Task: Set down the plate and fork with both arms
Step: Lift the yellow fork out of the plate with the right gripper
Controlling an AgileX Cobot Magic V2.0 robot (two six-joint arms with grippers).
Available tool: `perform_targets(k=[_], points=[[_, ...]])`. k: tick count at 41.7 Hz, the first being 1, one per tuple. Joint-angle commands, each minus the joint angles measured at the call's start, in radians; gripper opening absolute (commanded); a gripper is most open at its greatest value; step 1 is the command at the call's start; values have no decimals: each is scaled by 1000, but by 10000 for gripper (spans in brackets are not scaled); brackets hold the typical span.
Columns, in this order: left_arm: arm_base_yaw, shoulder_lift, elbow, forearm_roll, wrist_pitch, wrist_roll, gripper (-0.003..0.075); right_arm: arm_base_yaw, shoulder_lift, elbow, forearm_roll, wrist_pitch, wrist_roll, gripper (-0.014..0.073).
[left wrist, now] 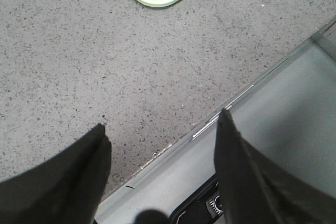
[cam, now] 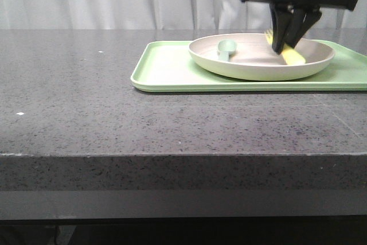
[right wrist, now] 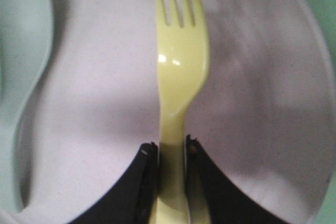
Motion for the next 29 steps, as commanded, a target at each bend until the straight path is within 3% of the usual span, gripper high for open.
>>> perform_targets(k=[1,12,21,29], points=[[3,-6,-27,-36,-41,1,418,-7,-108,-30,-8,95,-32,72],[3,-6,-27,-36,-41,1,418,-13,-201,-29,-65,97,-65,44],[3,-6,-27,-34,-41,1,418,-89,-254,-28,-44,97,-127,40],[3,-6,-27,-30,-41,1,418,-197,-260,-3,47,97,-231,-71]])
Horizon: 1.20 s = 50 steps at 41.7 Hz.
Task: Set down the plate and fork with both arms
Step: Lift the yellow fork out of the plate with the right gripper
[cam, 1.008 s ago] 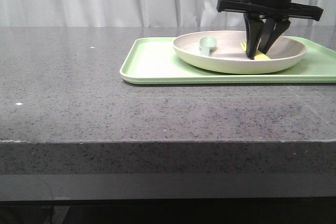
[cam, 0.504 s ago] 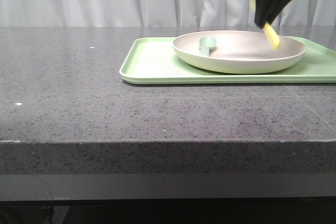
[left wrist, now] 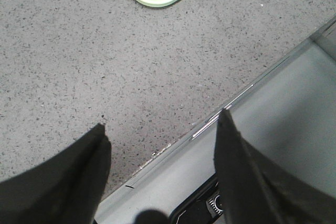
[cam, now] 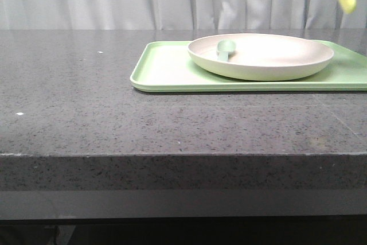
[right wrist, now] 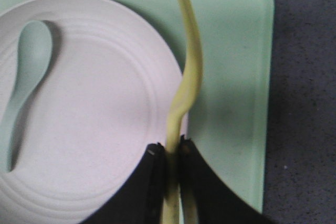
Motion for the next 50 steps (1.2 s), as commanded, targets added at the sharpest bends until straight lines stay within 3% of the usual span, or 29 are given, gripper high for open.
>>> perform_targets(k=[1,14,31,50], points=[[3,-6,-27,-30,-41,1,418,-61,-57,5,61,86,-72,-73],[3,-6,-27,-30,-45,1,418,-233,-47,161,236,85,-306,-66],[3,-6,-27,-30,-47,1,418,-267,89,165,490,82,-415,-66],[3,-6,-27,-30,-47,1,418,-265,107,165,493,72,-427,-66]])
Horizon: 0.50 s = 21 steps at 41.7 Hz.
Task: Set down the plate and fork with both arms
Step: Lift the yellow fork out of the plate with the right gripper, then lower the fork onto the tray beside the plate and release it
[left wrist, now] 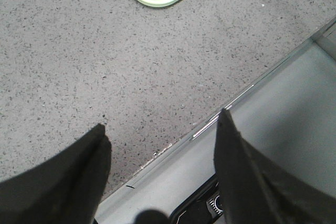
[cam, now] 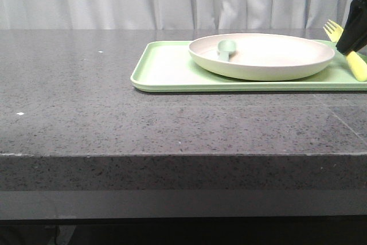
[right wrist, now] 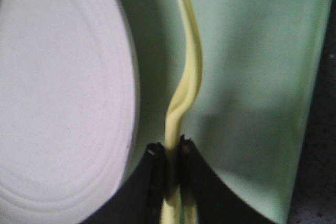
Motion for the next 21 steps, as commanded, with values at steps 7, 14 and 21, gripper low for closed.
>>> perform_targets(k=[7,14,21], points=[[3,-6,-27,-30,-47,1,418,-4,-51,-23,44,92,-20,-66],[3,-6,-27,-30,-47,1,418,-4,-22,-23,44,102,-20,-66],[3,-6,-27,-30,-47,1,418,-4,-7,-23,41,97,-20,22]])
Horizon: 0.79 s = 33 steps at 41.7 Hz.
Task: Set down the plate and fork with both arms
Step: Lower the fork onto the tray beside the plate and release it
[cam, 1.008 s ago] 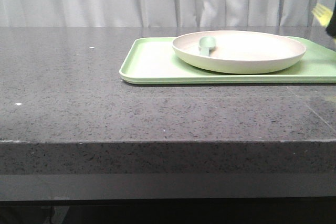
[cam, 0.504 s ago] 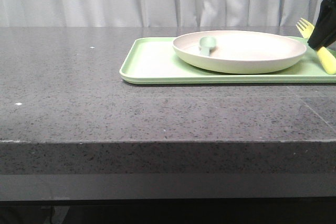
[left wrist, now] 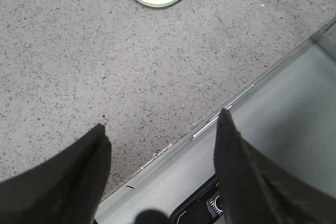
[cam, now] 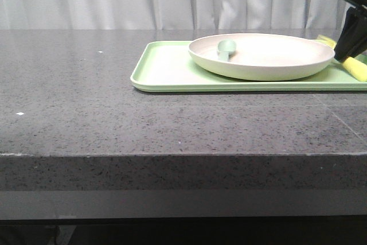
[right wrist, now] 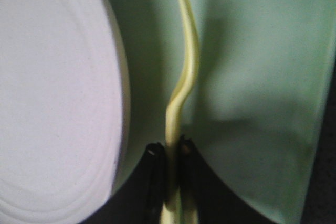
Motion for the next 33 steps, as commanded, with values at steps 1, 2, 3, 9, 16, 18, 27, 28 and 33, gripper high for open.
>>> perform_targets(k=[1,2,3,9,16,18,27,28,33], points=[[3,-6,-27,-30,-47,1,418,-4,-48,-23,23,97,-15,52],[3,-6,-27,-30,-47,1,418,-4,-48,-23,22,95,-15,95],[3,-6,-27,-30,-47,1,418,-4,-48,-23,21,94,-15,128],[3,-6,-27,-30,-47,1,418,-4,-48,-23,5,88,-15,295],[3,-6,-27,-30,-47,1,418,-4,-60,-24,-3,84,-15,335],[3,-6,-27,-30,-47,1,418,-4,-68,-24,-5,82,-15,335],[3,-12,-27,-14,-47,1,418,-4,-154,-24,-21,77,-14,334],[3,-12,-27,-9,-47,1,418,-4,-167,-24,-22,77,-14,334],[3,-12,-27,0,-47,1,418,-1,-253,-22,-33,91,-12,334]])
